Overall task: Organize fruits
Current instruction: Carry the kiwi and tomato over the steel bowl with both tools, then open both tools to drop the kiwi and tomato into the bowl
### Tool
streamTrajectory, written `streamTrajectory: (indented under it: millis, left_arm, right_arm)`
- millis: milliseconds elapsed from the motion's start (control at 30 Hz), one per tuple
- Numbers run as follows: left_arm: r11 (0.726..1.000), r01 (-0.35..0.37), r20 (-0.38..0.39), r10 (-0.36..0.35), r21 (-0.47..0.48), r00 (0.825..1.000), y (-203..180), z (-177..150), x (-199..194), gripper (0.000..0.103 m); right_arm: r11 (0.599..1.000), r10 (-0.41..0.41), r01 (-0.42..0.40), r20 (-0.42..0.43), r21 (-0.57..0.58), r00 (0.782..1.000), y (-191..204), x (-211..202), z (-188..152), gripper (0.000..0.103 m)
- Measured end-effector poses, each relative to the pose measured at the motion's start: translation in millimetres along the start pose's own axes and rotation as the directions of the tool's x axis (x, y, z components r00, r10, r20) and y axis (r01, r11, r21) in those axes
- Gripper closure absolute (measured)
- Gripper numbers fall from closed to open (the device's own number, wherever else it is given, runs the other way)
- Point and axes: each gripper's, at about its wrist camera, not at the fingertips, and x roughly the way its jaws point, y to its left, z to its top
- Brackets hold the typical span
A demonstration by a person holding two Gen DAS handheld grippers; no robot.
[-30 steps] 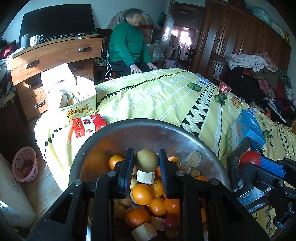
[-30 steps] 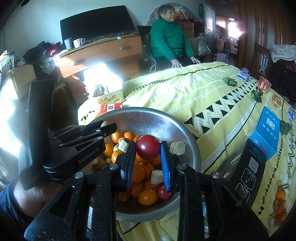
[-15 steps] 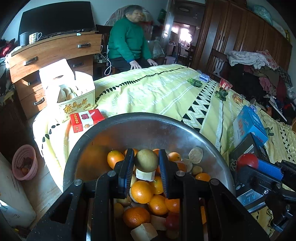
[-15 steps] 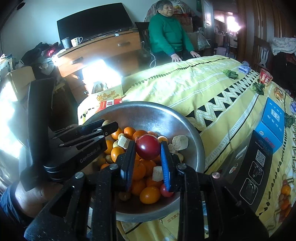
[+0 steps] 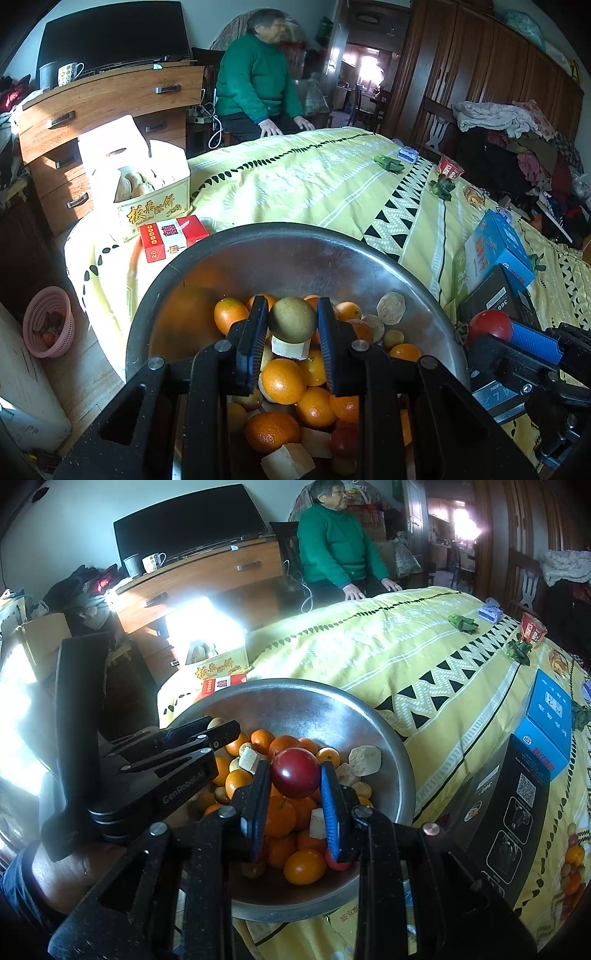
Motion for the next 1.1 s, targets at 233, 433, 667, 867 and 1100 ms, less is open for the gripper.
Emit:
streamTrajectory:
  millis: [233,433,667,867,1100]
  left_arm:
    - [1.0,0.002,-0.014,-0.002,-0.004,1.0,3,-4,4,0.076]
    - [1.0,-0.005,-0.044,0.005,-0.002,0.999,6,-8,11,0.076]
    - [1.0,-0.003,-0.049,0.003,-0.006,0.999,7,-8,10,0.076]
    - [1.0,-0.003,-0.049,0.002,-0.005,0.999,6,-6,10,0.076]
    - [1.0,-0.012,-0.052,0.011,-0.013,0.999,7,-6,9,0.077]
  right_arm:
    - [1.0,0.004,-0.004,-0.012,0.002,1.0,2,3,-2,0.076]
    - [0.999,0.018,-0.016,-0.052,0.041,0.998,-7,14,-8,0.076]
    - [0.998,0.033,-0.027,-0.085,0.064,0.996,-9,21,-13,0.076]
    - [0.998,0.041,-0.036,-0.091,0.055,0.995,-5,23,-12,0.075]
    - [0.997,0.046,-0.04,-0.106,0.059,0.993,-6,28,-15,0.075]
